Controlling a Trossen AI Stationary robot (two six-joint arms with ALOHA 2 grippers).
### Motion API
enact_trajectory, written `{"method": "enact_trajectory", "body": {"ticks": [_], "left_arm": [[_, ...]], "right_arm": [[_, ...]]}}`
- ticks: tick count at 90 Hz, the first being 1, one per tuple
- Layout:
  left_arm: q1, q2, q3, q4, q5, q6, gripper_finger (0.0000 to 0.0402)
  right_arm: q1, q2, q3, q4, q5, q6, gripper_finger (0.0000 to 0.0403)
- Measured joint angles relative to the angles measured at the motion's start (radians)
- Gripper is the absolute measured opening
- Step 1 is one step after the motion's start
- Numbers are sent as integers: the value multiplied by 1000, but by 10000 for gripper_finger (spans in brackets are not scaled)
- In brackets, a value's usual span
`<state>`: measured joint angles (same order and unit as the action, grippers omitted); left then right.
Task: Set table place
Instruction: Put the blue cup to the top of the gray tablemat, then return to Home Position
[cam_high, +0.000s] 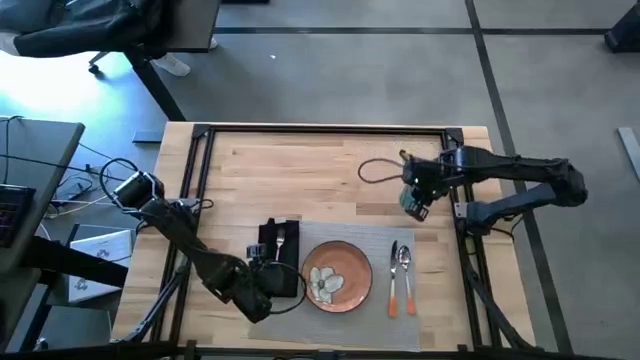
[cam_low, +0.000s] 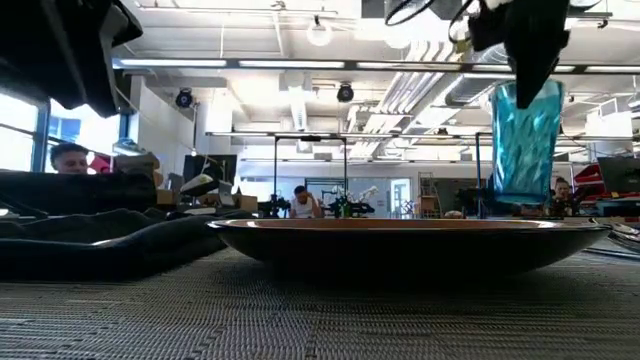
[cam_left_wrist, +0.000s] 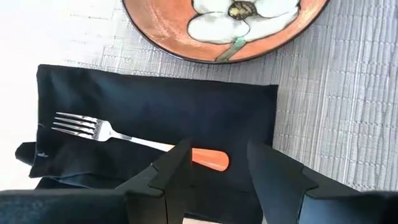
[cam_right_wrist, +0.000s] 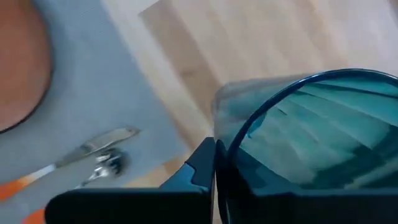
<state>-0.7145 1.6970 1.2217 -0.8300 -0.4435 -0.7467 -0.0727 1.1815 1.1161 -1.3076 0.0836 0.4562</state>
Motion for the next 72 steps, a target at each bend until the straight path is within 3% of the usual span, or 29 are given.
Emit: {"method": "enact_trajectory", "body": {"ticks": [14,37,57,72], "left_arm": [[-4,0,0,0,-9,0,142],[-4,0,0,5,-14,0,142],[-4,0,0,8,-17,0,142],[-3,0,0,10,-47,33,142]], "right_arm": [[86,10,-97,66,13,57,1],[95,9,-144,108,27,88,12],[93,8,-139,102,15,84,86],[90,9,-32,-4,-5,78,140]]}}
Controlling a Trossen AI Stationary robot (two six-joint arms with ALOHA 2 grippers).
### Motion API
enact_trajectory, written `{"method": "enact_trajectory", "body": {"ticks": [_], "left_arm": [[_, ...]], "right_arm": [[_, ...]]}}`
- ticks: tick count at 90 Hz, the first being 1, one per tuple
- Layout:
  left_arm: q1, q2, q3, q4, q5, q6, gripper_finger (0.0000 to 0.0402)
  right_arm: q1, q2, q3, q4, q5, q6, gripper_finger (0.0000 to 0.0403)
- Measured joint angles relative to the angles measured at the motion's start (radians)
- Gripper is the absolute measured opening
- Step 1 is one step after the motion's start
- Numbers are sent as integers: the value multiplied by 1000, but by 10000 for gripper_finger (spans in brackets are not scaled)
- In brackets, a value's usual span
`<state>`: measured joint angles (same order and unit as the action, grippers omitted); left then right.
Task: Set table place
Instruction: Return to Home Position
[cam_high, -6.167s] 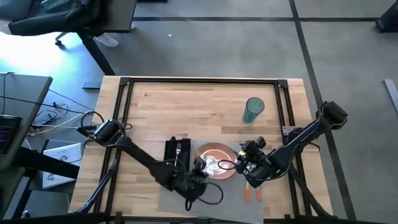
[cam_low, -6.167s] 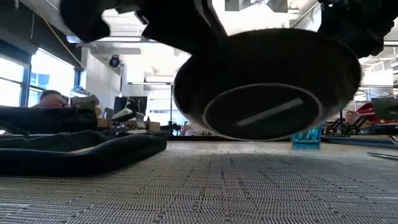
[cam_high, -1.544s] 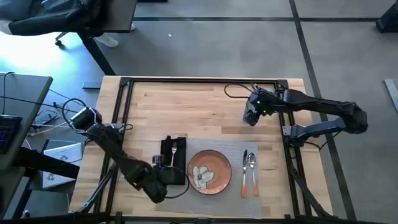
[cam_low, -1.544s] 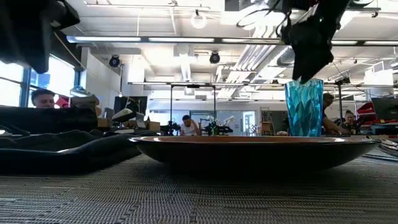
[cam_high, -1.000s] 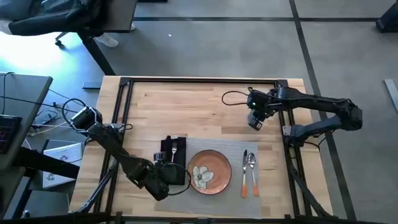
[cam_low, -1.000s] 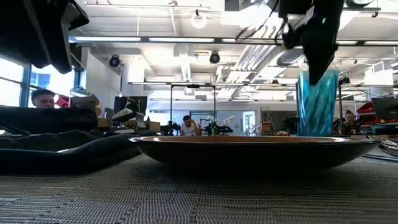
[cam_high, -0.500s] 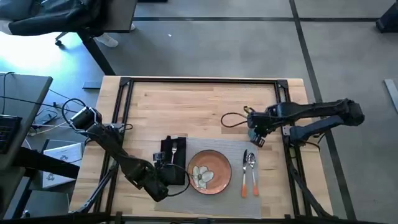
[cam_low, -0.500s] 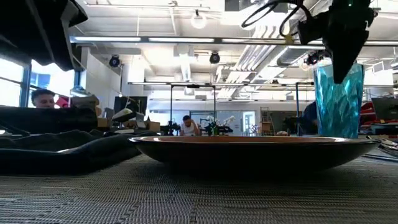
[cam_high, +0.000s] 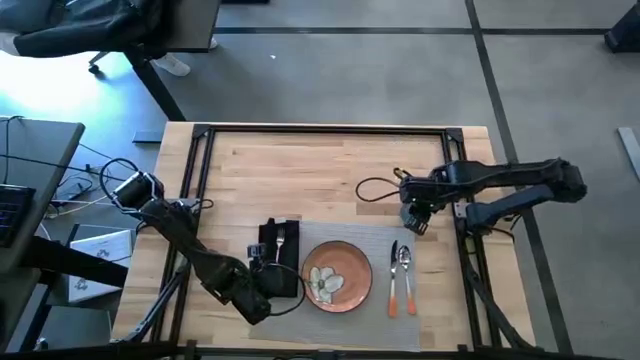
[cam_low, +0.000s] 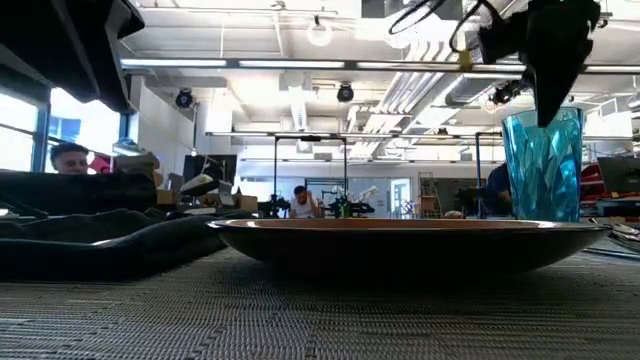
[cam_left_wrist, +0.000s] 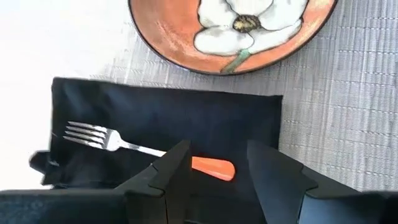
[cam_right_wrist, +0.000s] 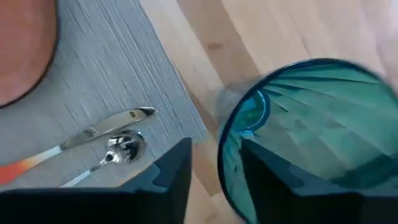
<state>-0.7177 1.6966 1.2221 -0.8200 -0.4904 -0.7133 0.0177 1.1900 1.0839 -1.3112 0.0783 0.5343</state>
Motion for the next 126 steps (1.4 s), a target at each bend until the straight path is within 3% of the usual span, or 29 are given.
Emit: {"method": "enact_trajectory", "body": {"ticks": [19,31,39,57,70,79,100,110,126], "left_arm": [[32,-47,0,-5,-24,143,128],[106,-152,-19,17,-72,328,92],[178,-260,-94,78,-67,440,65],[398,-559,-389,416,160,612,9],[553,-737,-561,665,339,707,5],[621,-834,-633,719,328,703,6],[662,-934,-686,708,119,518,7],[661,-932,-687,707,118,519,7],[661,-950,-687,707,162,565,7]], "right_arm": [[22,-18,157,-17,37,-39,162],[60,-64,130,135,72,-130,155],[83,-111,75,217,76,-148,139],[129,-307,-110,466,73,-151,77],[145,-466,-271,715,65,-179,22],[147,-559,-367,821,61,-178,4],[147,-676,-476,824,73,20,27],[154,-689,-524,914,147,-45,28],[196,-745,-673,1208,135,-198,28]]}}
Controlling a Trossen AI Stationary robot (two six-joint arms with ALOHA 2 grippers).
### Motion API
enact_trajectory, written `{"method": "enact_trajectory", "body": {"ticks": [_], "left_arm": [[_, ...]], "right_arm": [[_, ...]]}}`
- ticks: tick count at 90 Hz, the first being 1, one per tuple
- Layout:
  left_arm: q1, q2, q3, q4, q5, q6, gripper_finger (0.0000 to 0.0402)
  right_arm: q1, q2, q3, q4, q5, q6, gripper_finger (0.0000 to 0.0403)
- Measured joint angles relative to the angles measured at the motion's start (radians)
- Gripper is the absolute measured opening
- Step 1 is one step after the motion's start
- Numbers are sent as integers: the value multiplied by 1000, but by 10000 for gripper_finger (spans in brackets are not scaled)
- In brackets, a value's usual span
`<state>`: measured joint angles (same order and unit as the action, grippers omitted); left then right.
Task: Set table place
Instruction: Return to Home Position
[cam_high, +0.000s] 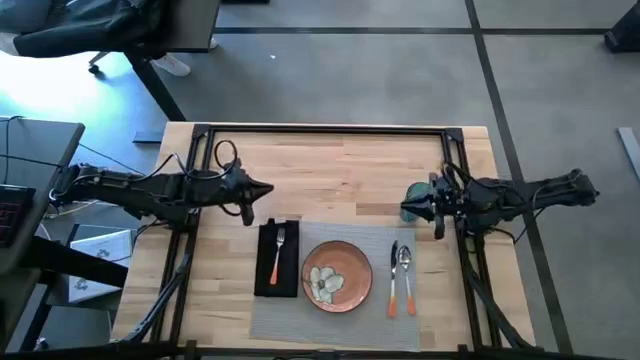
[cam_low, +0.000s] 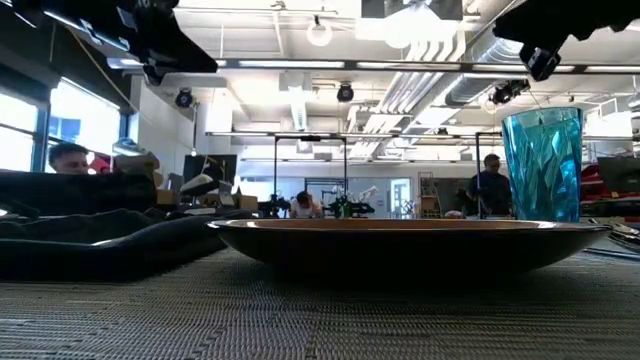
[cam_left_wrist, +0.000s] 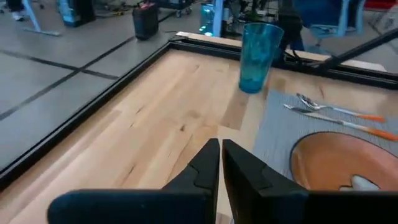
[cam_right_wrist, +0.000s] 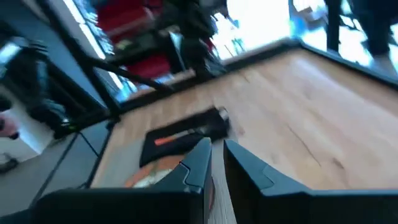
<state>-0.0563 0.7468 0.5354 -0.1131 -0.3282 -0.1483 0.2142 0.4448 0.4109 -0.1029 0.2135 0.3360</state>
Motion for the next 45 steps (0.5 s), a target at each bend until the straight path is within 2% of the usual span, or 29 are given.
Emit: {"method": "enact_trajectory", "body": {"ticks": [15,35,45], "left_arm": [[0,-51,0,-2,89,27,7],[28,-130,0,-40,108,34,7],[46,-149,0,-39,172,45,7]], "right_arm": [[10,-109,-113,133,-54,-67,28],[-12,-246,-227,190,-19,-132,28],[-38,-297,-263,230,-113,-180,28]]}}
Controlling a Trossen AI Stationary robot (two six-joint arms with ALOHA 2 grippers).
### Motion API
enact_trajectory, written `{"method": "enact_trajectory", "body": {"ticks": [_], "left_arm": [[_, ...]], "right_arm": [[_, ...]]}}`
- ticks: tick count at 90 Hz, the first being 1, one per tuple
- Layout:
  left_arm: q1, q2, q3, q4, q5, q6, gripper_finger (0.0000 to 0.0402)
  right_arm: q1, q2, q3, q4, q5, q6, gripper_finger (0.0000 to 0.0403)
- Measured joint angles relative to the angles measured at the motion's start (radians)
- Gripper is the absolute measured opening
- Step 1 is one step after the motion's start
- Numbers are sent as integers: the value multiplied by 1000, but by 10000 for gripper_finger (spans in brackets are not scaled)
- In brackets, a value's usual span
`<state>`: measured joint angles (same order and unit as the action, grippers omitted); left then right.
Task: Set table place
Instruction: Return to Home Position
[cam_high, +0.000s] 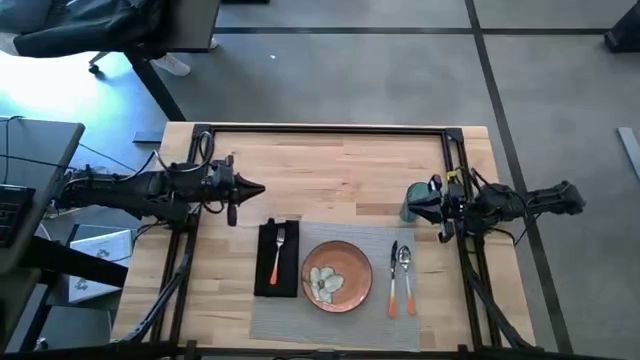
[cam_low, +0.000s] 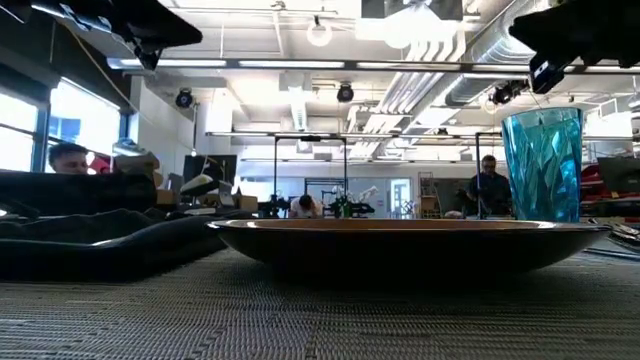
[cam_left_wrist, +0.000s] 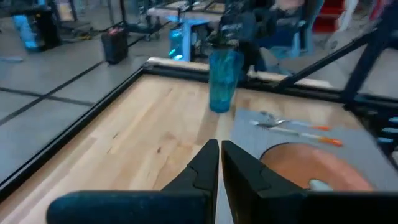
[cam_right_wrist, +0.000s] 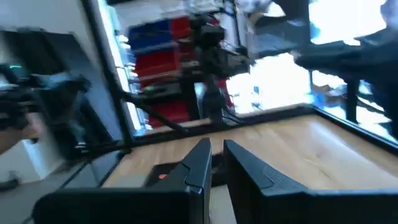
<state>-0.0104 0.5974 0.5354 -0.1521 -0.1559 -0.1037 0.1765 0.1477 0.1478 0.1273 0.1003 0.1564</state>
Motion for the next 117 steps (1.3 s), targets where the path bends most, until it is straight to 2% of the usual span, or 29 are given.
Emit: {"method": "enact_trajectory", "body": {"ticks": [7,26,52,70,91,117], "left_arm": [[5,-6,0,-1,19,1,7],[5,-8,0,-1,19,-5,7],[4,-8,0,-8,24,-15,7],[4,-8,0,-8,24,-15,7],[4,-13,0,-9,24,-15,7],[4,-25,0,2,48,19,7]], "right_arm": [[-16,-28,-18,11,-24,-12,28],[-48,-60,-92,15,20,3,28],[-48,-59,-138,8,-87,-43,28],[-48,-59,-138,-8,-93,-53,28],[-48,-60,-137,-64,31,-74,28],[-48,-59,-138,-55,41,-85,28]]}}
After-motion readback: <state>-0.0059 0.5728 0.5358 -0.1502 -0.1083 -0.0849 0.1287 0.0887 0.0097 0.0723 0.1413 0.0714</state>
